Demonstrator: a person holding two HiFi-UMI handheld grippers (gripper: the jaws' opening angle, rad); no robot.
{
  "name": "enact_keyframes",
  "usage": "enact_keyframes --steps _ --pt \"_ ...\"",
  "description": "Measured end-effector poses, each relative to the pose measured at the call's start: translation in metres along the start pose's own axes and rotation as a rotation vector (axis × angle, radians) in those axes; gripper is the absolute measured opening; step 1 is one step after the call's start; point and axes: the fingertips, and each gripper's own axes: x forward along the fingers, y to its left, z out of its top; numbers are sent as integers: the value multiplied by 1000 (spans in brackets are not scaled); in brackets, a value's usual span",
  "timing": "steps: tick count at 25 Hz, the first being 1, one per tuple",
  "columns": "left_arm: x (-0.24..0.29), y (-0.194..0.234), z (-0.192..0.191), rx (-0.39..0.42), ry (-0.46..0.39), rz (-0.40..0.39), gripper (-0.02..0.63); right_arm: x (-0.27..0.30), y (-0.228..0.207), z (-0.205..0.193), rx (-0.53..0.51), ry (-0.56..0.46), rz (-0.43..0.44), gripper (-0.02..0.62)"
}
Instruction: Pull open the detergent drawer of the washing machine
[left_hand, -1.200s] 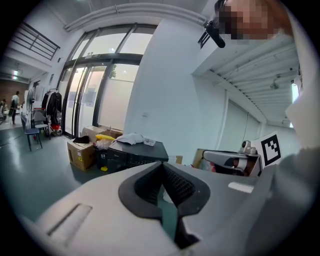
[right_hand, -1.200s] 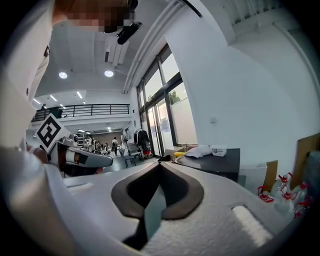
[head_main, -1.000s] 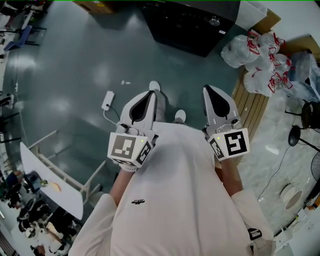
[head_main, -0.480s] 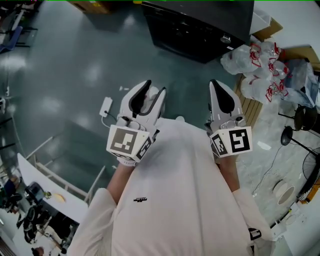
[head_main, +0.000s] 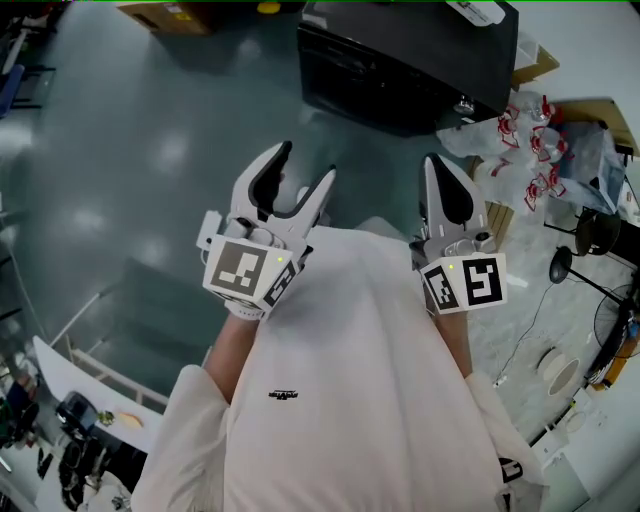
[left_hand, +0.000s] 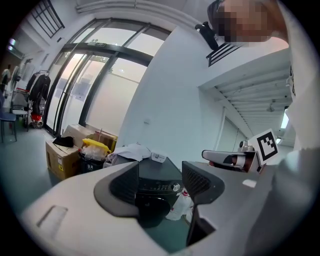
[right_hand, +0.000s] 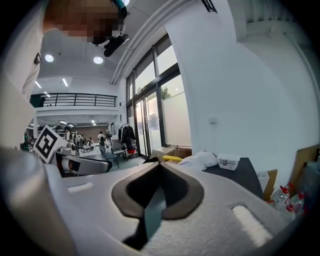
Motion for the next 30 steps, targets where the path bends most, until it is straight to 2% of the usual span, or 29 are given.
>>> enact_keyframes --steps 5,12,17,25,30 --pt "15 19 4 -35 -12 -27 279 21 0 2 -9 22 -6 5" --pt "52 32 -8 -79 23 -1 302 52 -28 0 18 50 31 5" --pt "74 50 1 -101 17 55 304 89 -40 4 37 44 107 5" --pt "136 63 23 -107 32 119 307 149 -88 28 42 34 209 5" --pt "175 71 22 -171 53 187 307 186 -117 34 61 57 302 5"
